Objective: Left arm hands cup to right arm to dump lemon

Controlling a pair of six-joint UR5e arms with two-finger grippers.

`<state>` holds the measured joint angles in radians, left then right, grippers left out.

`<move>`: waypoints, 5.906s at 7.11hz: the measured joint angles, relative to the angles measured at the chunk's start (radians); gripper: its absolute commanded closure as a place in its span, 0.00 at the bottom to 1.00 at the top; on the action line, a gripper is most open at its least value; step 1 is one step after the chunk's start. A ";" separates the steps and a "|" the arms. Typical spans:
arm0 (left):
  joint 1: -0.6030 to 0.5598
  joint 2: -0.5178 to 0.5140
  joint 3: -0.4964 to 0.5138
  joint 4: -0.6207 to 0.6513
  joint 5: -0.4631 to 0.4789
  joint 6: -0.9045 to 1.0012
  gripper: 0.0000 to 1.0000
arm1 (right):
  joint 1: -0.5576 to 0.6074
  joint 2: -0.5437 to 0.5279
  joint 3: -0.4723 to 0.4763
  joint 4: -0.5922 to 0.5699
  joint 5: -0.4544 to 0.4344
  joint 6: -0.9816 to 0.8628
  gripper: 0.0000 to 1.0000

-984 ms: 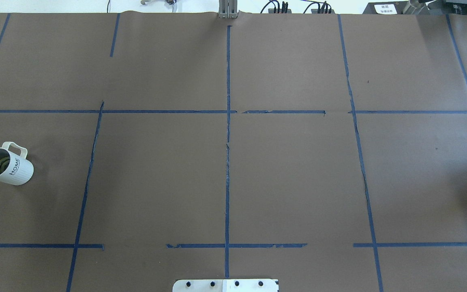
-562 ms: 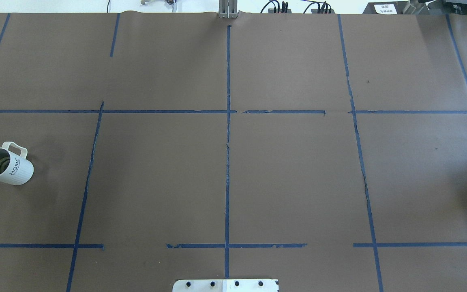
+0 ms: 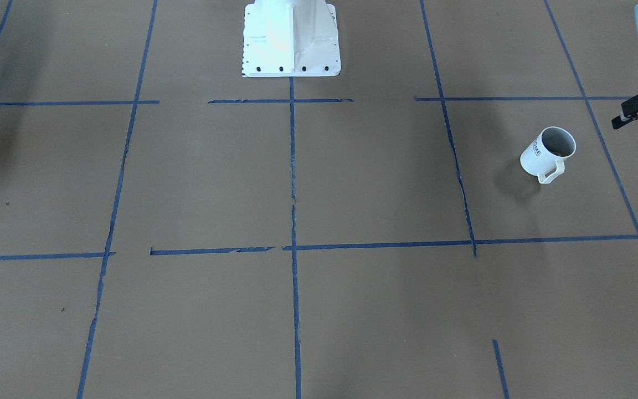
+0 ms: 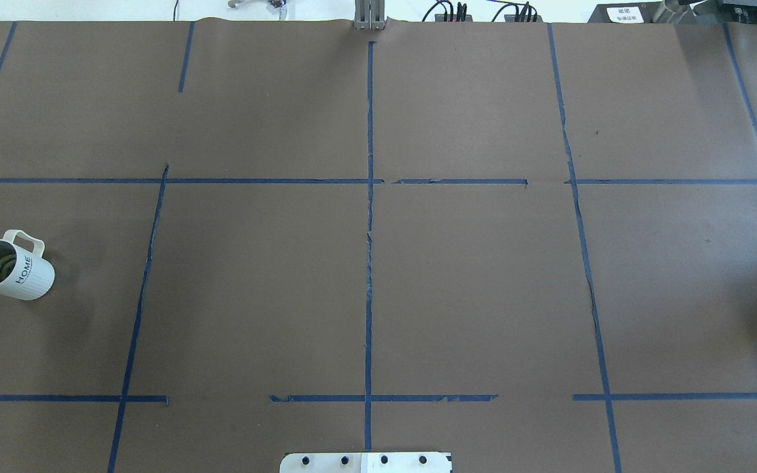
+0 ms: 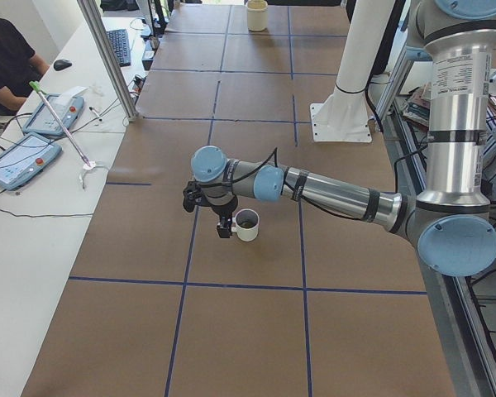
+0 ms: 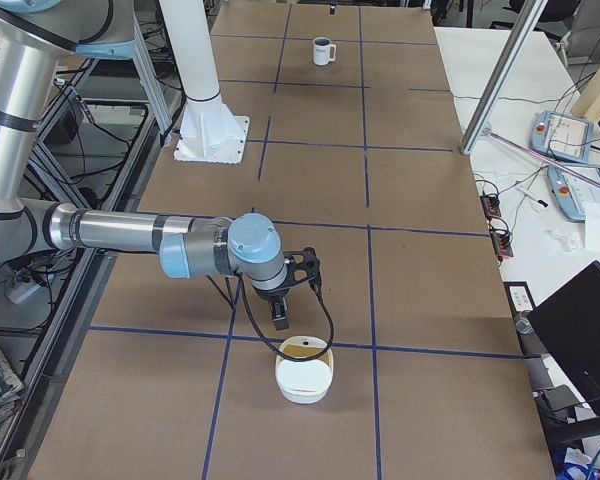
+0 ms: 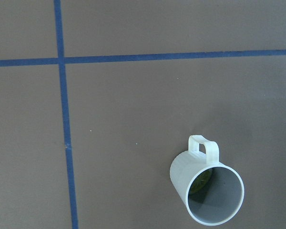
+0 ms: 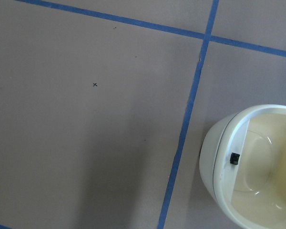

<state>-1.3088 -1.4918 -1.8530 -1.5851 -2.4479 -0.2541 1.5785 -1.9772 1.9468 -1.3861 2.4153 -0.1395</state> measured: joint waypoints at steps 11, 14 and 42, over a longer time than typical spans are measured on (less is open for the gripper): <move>0.325 0.073 0.061 -0.446 0.230 -0.501 1.00 | -0.232 0.131 -0.003 0.043 -0.001 0.161 0.00; 0.340 -0.125 0.005 -0.397 0.214 -0.741 1.00 | -0.460 0.278 0.003 0.305 -0.128 0.580 0.00; 0.697 -0.933 0.015 0.184 0.175 -1.615 1.00 | -1.544 0.767 0.072 0.427 -1.746 0.812 0.01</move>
<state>-0.6121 -2.4248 -1.8379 -1.4008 -2.2724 -1.8695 0.0349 -1.2104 2.0188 -0.9587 0.6697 0.6729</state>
